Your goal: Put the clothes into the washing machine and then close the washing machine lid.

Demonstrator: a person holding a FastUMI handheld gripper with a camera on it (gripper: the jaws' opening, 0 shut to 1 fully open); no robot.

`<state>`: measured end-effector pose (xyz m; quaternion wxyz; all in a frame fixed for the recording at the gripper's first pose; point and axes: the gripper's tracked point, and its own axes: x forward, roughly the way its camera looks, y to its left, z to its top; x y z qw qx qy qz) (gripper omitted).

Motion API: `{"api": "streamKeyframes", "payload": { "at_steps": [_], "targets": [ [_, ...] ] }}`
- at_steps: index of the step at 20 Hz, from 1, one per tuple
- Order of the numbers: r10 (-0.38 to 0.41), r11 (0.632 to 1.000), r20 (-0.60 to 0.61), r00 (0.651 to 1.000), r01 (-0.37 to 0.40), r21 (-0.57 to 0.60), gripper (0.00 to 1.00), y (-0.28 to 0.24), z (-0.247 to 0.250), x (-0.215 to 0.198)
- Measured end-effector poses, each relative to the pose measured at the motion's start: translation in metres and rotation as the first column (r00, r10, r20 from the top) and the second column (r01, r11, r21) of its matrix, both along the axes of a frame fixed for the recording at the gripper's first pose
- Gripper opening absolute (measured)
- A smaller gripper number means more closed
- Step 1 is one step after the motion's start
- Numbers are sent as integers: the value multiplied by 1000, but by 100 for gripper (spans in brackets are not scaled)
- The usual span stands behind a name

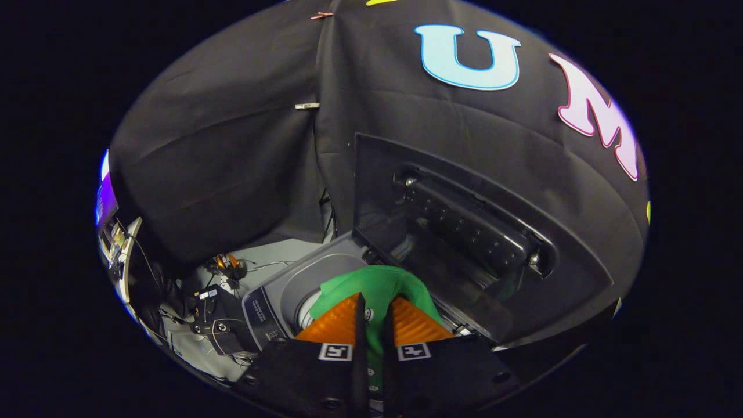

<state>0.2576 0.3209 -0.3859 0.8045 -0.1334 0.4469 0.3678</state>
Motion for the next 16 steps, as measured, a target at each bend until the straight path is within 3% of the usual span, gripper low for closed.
{"api": "streamKeyframes", "payload": {
  "at_steps": [1,8,16],
  "targets": [
    [-1,1000,-5,1000,1,5,18,0,-1,1],
    [36,999,36,999,-37,29,96,7,13,-3],
    [-4,995,81,997,-3,97,100,13,33,10]
  ]
}}
